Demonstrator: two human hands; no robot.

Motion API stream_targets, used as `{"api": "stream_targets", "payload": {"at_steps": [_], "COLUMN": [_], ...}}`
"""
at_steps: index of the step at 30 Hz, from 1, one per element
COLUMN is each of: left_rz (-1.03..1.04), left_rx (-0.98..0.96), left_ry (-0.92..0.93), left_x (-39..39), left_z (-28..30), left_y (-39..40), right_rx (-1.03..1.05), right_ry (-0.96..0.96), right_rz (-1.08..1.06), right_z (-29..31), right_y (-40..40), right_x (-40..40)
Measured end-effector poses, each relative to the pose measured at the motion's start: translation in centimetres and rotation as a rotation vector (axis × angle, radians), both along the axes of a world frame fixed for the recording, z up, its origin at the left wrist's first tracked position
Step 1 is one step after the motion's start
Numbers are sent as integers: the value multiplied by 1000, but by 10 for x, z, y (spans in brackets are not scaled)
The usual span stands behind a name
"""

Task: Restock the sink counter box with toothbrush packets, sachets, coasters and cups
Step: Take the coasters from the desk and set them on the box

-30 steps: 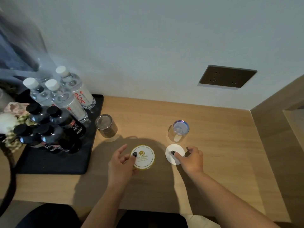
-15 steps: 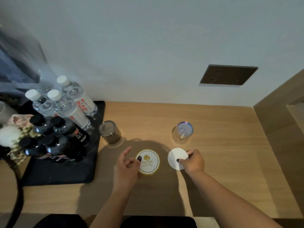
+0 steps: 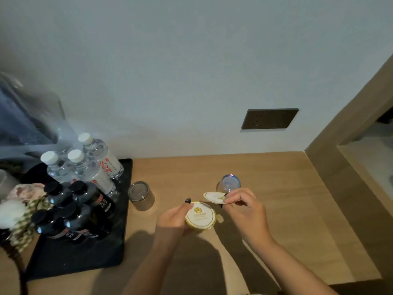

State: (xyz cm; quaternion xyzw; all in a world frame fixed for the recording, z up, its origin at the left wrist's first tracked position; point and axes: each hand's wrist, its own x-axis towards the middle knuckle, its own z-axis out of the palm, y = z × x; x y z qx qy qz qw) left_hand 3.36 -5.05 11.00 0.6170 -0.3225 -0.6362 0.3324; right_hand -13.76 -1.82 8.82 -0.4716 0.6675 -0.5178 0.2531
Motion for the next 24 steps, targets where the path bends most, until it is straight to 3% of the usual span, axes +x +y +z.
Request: {"api": "stream_targets", "payload": {"at_steps": [4, 11, 15, 18, 24], "left_rz": [-52, -207, -245, -285, -454], "left_rx": [26, -38, -90, -142, -239], "left_ry": [98, 99, 130, 161, 136], "left_x": [-17, -43, -66, -91, -149], "left_z": [19, 27, 37, 52, 68], "left_y": [-4, 4, 18, 36, 84], "right_rx": [-191, -143, -24, -2, -42], "right_ry": [220, 217, -91, -358, -482], "right_rz": [76, -94, -285, -272, -370], "right_z": [12, 19, 38, 52, 78], "right_y": [17, 52, 74, 92, 142], "right_x": [7, -7, -25, -35, -84]}}
